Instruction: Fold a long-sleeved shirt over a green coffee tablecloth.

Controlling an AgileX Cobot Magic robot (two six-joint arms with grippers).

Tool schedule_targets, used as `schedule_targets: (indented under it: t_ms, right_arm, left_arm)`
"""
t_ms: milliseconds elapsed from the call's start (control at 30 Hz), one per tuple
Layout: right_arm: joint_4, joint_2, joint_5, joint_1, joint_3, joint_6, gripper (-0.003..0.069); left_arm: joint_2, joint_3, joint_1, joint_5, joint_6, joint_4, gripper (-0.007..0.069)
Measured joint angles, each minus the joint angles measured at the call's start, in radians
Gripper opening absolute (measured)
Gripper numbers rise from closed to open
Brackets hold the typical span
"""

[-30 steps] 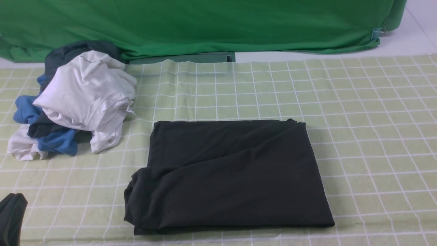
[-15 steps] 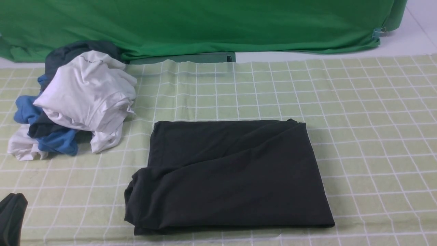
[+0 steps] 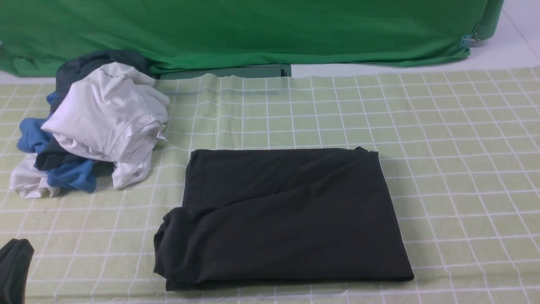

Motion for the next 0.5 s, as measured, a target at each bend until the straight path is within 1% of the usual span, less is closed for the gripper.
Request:
schedule_targets:
  t_ms: [100, 367, 500]
  right_arm:
    - [0.0, 0.0, 0.0, 0.009, 0.0, 0.031, 0.0237]
    - [-0.004, 0.0, -0.001, 0.01, 0.0, 0.053, 0.0237]
    - [-0.056, 0.0, -0.001, 0.01, 0.0, 0.085, 0.0237]
  left_arm:
    - [0.0, 0.0, 0.0, 0.0, 0.001, 0.0, 0.0015]
    - [0.0, 0.0, 0.0, 0.0, 0.001, 0.0, 0.0015]
    - [0.0, 0.0, 0.0, 0.0, 0.001, 0.0, 0.0015]
